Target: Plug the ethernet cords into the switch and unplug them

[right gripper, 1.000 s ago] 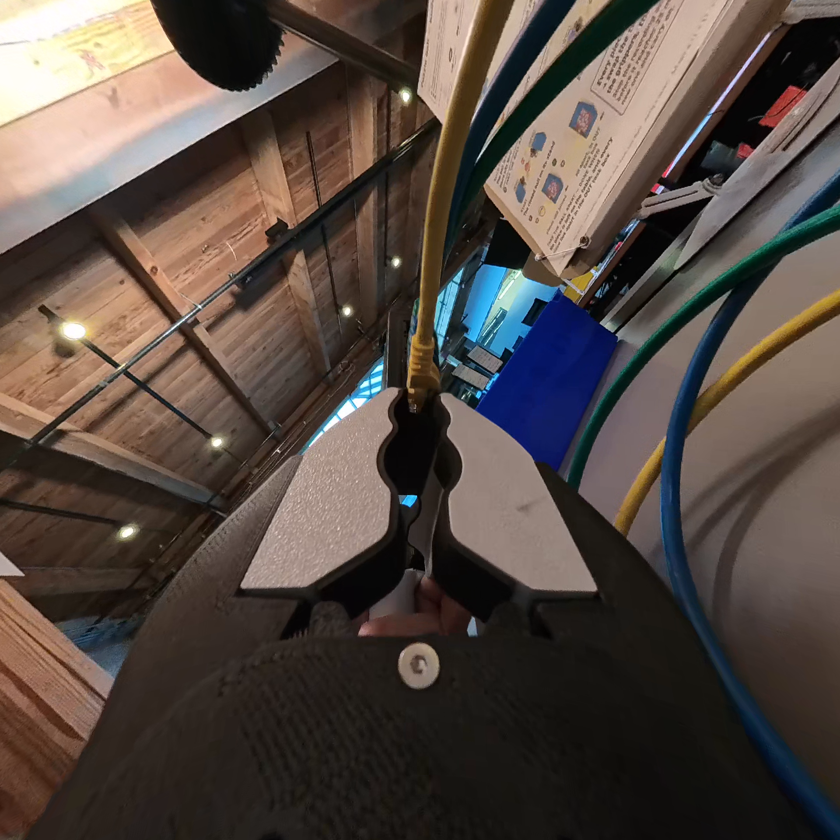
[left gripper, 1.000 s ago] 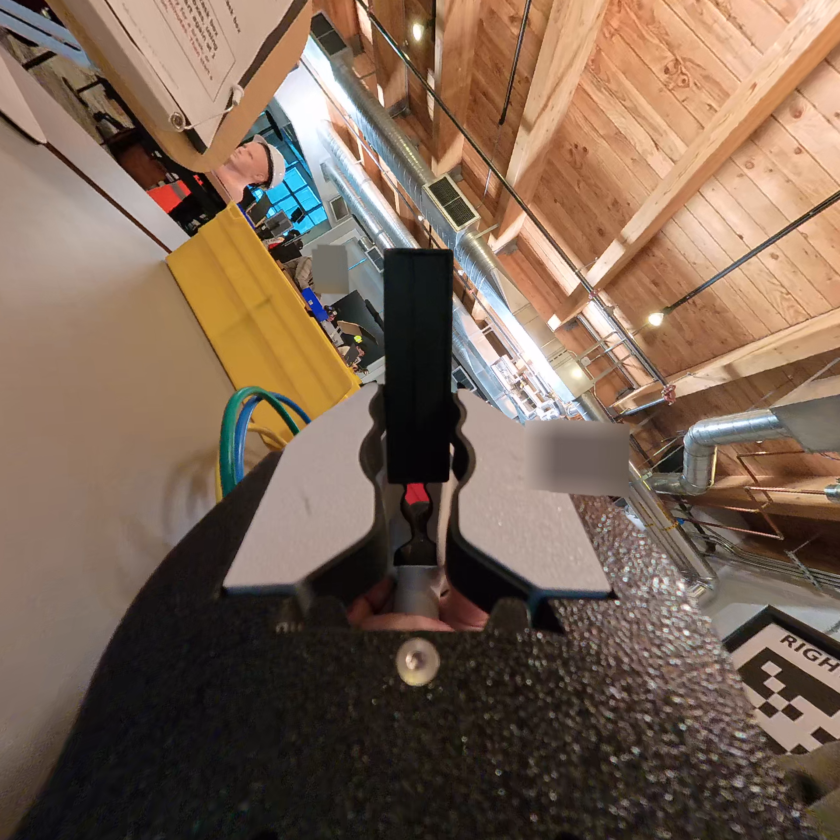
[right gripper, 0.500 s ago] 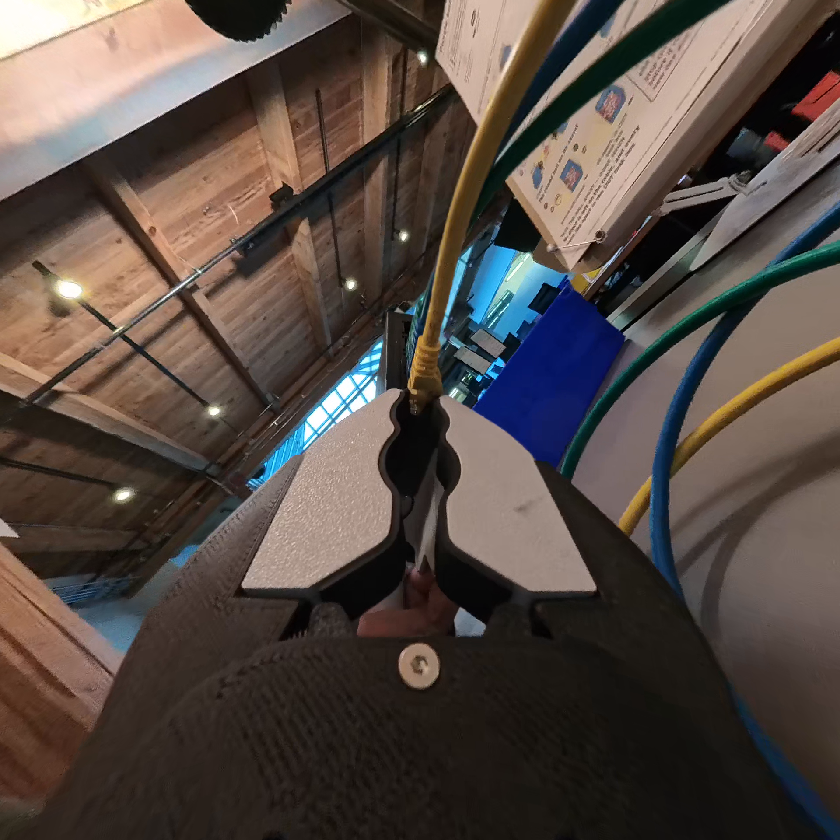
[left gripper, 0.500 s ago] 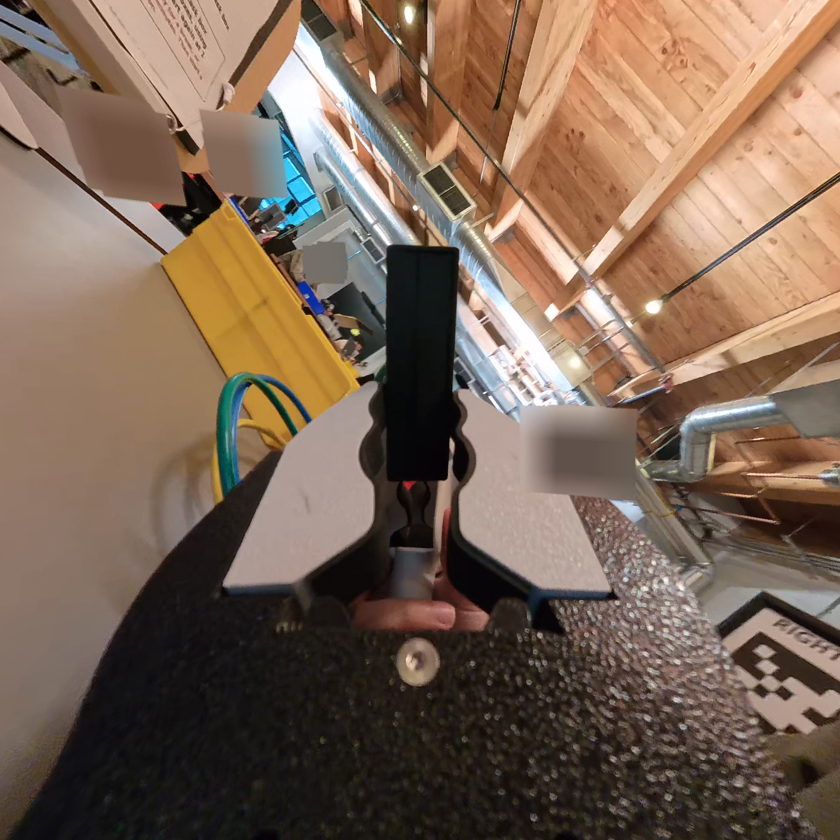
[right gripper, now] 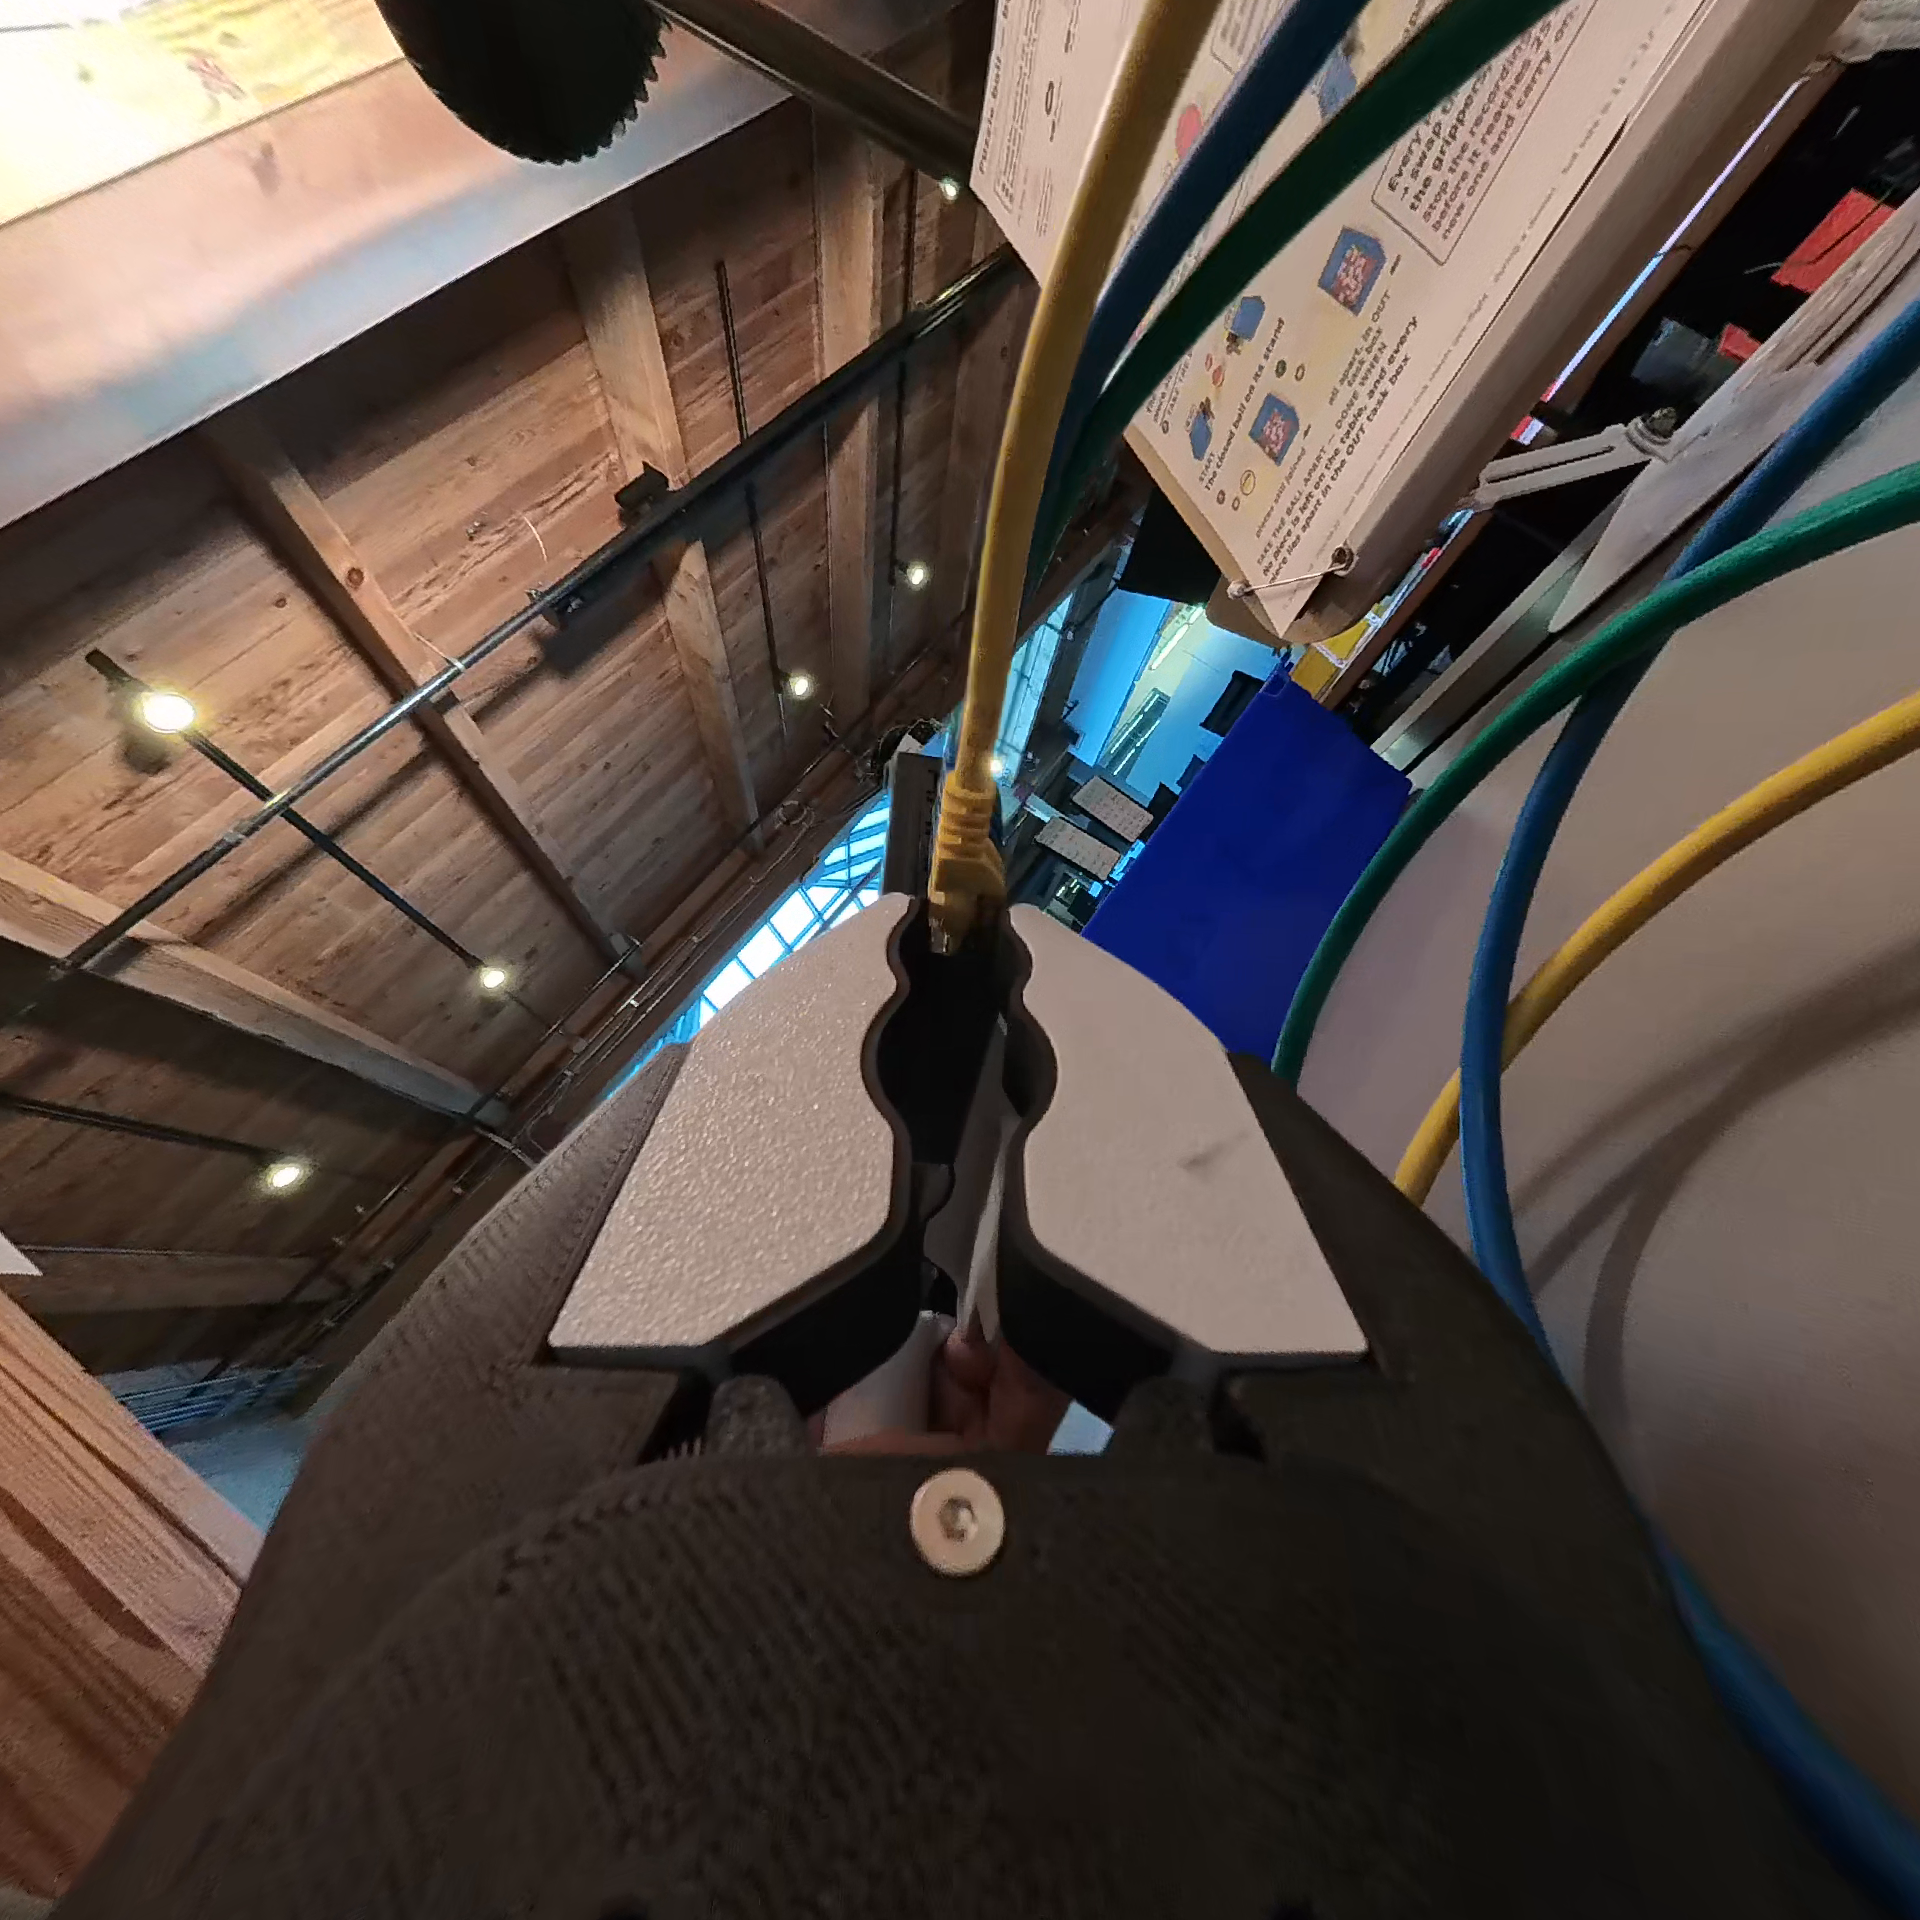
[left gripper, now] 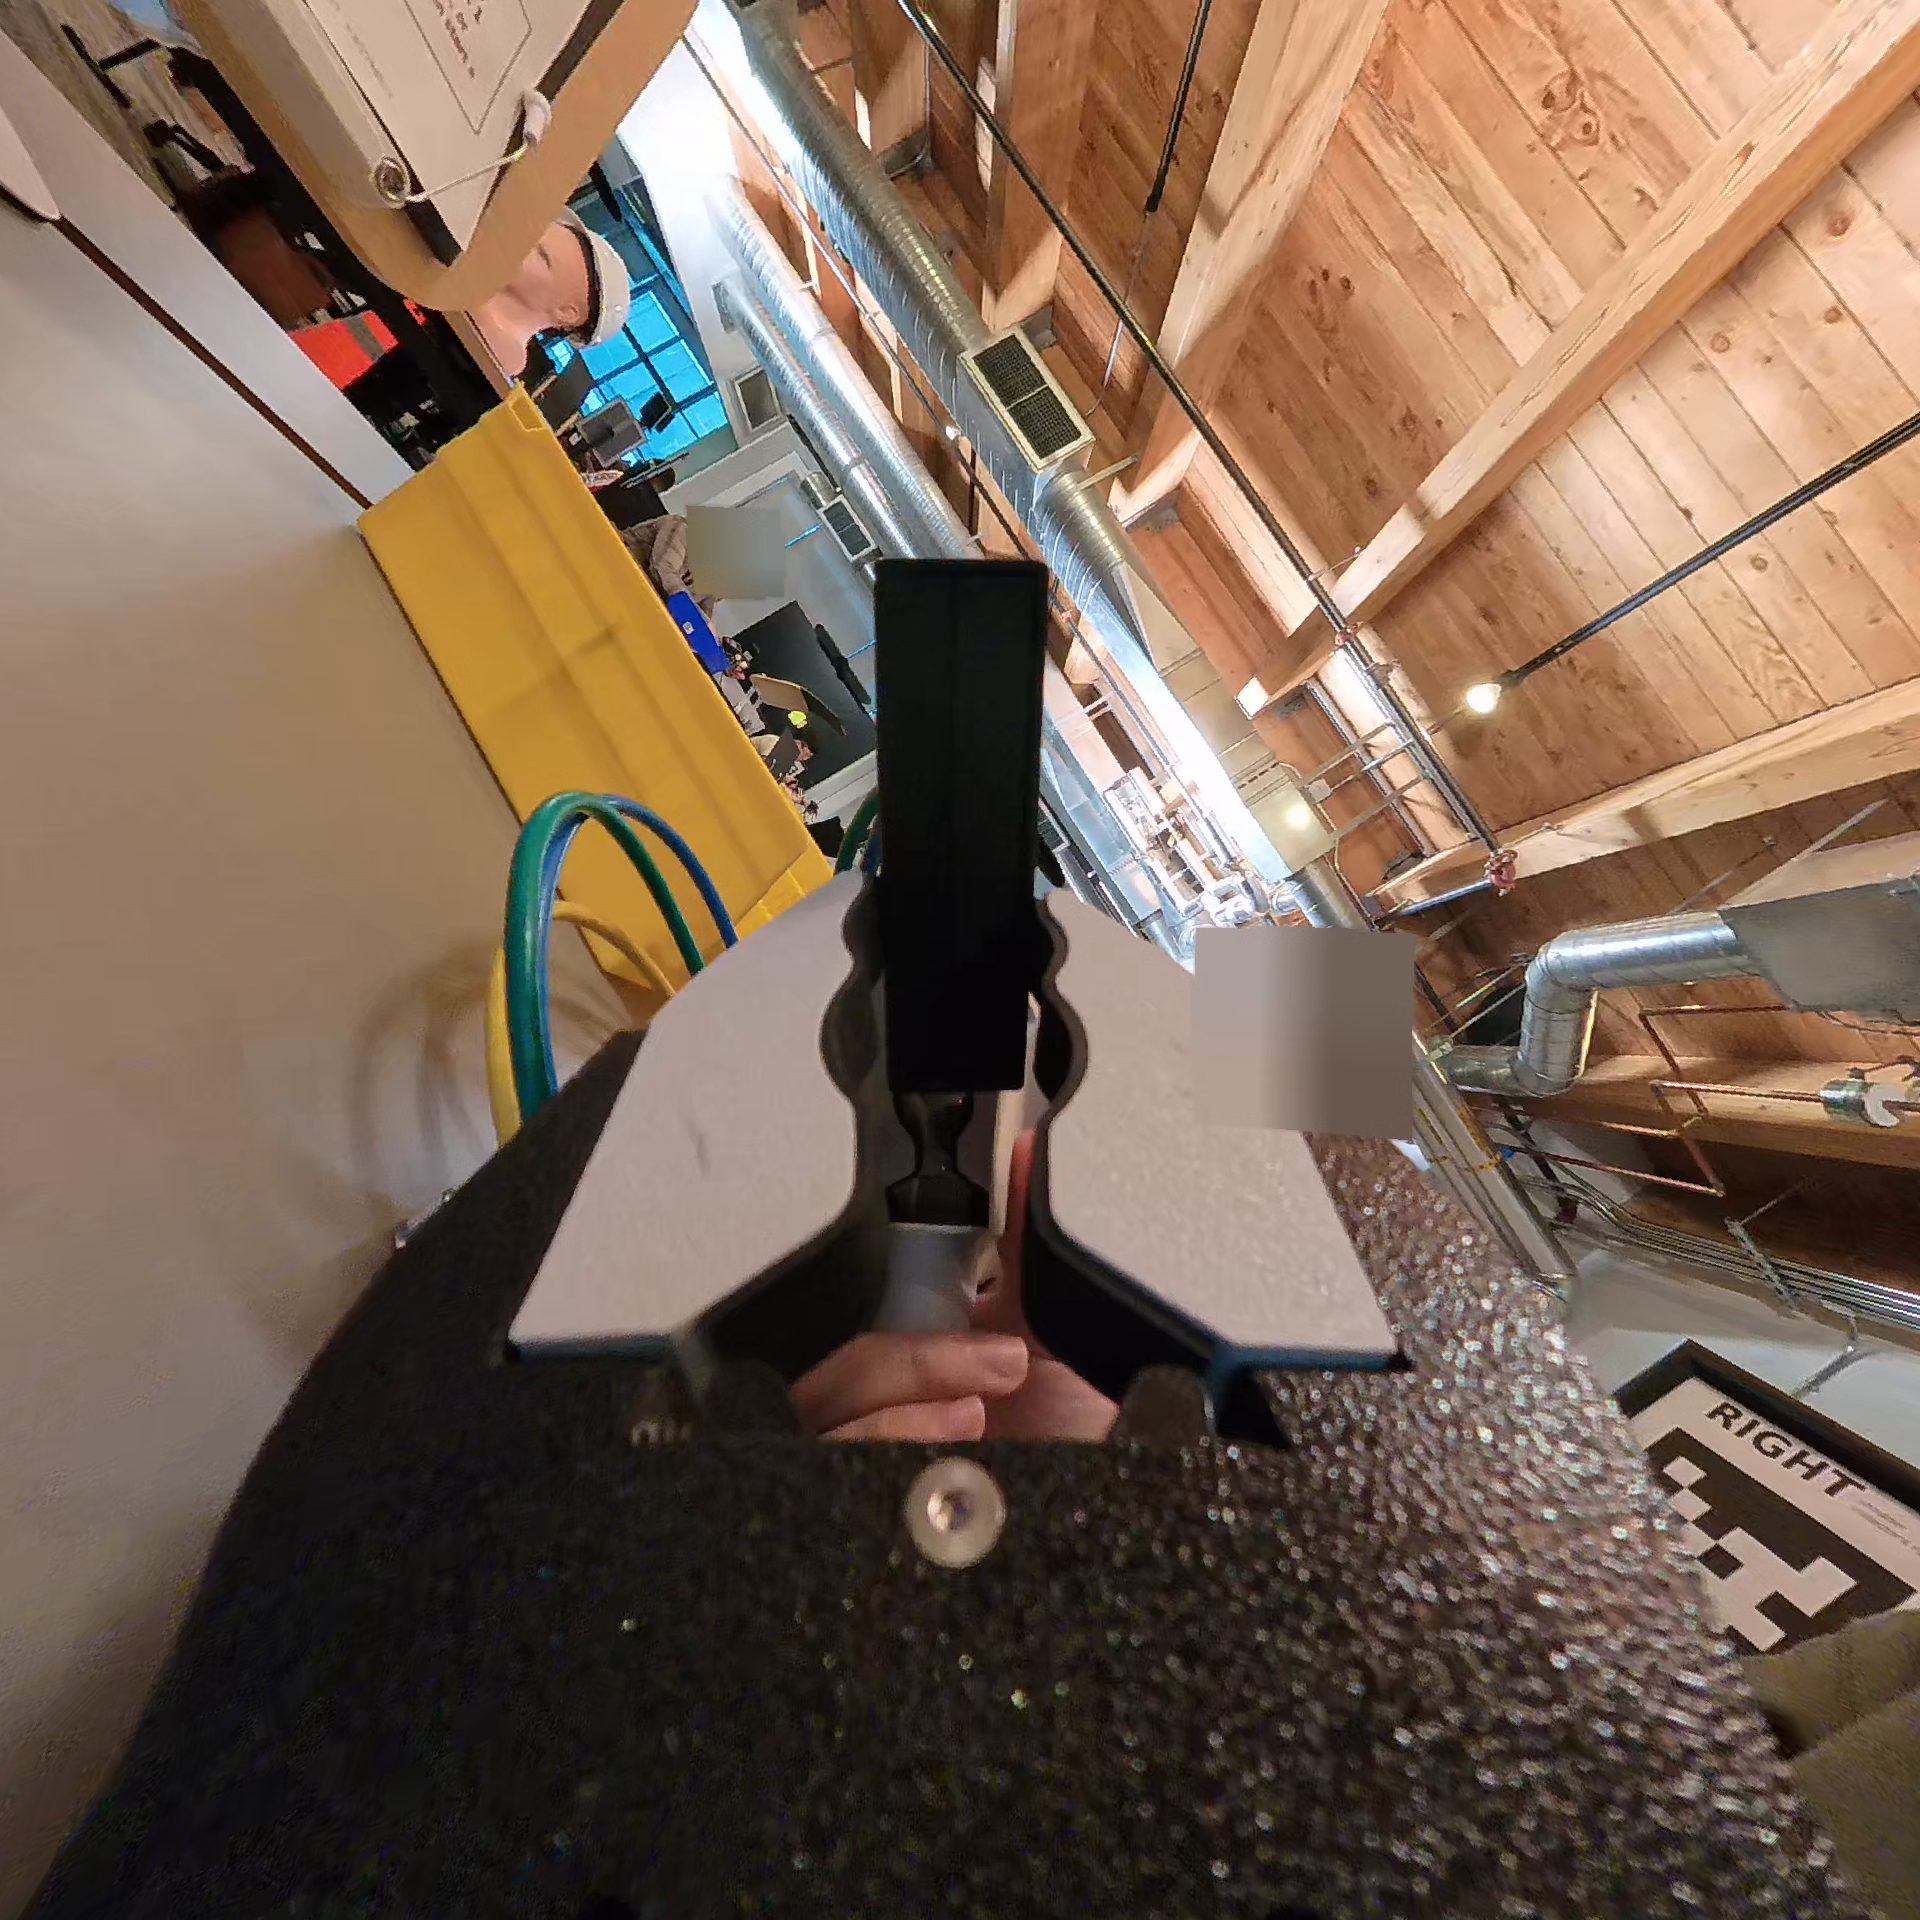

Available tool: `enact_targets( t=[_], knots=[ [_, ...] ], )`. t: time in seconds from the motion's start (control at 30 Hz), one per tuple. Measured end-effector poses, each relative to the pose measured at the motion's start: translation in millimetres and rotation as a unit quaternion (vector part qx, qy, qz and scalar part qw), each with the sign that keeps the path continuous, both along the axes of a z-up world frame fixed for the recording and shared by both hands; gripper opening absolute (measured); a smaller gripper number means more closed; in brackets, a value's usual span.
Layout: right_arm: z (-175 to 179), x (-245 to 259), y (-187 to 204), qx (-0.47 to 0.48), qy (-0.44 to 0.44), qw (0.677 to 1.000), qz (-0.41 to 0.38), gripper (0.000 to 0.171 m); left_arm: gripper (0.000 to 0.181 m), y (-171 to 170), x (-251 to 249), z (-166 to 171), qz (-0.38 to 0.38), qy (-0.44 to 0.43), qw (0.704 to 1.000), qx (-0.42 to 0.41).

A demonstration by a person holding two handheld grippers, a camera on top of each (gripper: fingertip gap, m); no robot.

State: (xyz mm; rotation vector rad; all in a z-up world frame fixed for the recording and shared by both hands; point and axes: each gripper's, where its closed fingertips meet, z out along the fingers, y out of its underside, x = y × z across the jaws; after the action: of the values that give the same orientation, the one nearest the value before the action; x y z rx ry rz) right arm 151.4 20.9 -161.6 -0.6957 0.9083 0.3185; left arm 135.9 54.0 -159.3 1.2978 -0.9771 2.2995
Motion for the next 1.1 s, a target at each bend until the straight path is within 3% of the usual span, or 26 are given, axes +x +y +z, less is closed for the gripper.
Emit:
enact_targets(
  t=[0.53,0.77,0.87,0.93,1.1],
  knots=[
    [-0.3,1.1,2.1,-0.025,0.009,1.000,0.005,0.009,0.026,0.8,0.9,-2.8,0.009,-0.005,1.000,0.003],
    [10.7,-4.7,6.5,-0.057,-0.040,0.997,0.010,0.007,0.026,7.0,0.1,12.0,0.025,-0.029,0.999,0.008],
    [25.5,14.1,-34.5,0.003,-0.034,0.998,-0.046,0.006,0.026,21.0,7.7,-0.8,0.015,0.052,0.996,-0.067],
    [22.8,21.9,-44.0,-0.078,-0.059,0.994,-0.054,0.006,0.026,28.5,11.6,-10.1,0.043,0.038,0.998,-0.031],
    [30.3,-13.6,-19.5,-0.208,-0.127,0.969,0.027,0.007,0.026,37.9,8.4,24.8,0.070,-0.041,0.997,-0.007]
  ],
)
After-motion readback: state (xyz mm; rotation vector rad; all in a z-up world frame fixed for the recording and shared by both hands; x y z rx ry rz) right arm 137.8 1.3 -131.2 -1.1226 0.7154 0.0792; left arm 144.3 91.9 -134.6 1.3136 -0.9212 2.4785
